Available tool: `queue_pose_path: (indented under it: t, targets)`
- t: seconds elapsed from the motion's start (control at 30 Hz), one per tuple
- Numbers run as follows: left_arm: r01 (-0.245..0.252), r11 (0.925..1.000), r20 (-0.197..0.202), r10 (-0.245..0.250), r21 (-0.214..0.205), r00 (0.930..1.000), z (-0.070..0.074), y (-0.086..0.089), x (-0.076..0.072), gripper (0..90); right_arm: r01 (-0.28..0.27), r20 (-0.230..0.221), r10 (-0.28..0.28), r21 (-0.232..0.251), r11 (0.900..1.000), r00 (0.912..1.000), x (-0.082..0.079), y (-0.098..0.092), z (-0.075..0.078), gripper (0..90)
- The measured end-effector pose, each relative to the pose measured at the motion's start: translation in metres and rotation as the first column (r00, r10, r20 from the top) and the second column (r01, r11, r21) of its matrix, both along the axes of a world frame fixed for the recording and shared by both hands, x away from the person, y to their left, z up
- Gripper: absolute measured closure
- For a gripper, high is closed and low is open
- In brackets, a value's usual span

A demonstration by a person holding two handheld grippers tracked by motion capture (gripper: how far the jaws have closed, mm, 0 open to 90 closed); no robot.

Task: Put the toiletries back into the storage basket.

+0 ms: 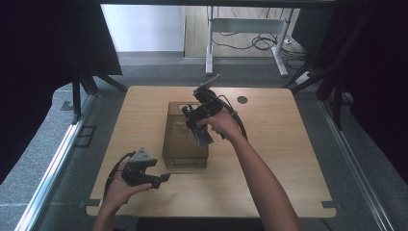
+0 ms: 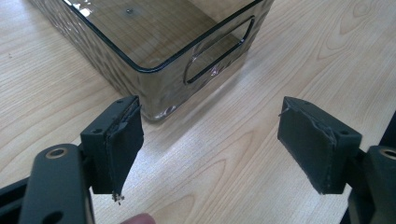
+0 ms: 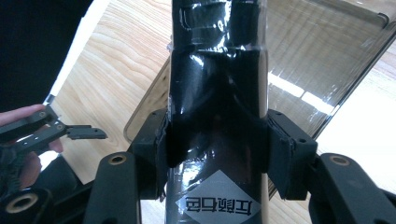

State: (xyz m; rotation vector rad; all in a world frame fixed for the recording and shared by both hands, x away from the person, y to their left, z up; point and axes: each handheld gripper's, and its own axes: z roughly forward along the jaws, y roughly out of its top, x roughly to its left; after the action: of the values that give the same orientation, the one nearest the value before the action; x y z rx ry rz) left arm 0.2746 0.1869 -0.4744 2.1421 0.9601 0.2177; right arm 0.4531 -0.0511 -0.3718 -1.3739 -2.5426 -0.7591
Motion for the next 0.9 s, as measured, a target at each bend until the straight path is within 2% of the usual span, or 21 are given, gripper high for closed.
queue_pose_path:
  t: [0.2, 0.33, 0.9]
  targets:
    - [0.001, 1.0, 0.0, -0.001, 0.001, 1.0, 0.0, 0.0, 0.0, 22.5, 0.018, -0.006, -0.018, 0.003, 0.9998, 0.9998, 0.004, 0.002, -0.001, 46.4]
    - [0.002, 1.0, -0.001, -0.002, -0.001, 1.0, 0.0, 0.0, 0.0, 22.5, 0.018, -0.004, -0.018, -0.014, 0.9997, 0.9998, 0.006, 0.006, -0.004, 46.4]
    - [0.009, 0.9999, -0.005, -0.009, 0.005, 0.9999, -0.002, -0.003, 0.0, 22.5, 0.039, -0.03, -0.039, -0.003, 0.9993, 0.9988, 0.013, 0.021, -0.012, 46.5]
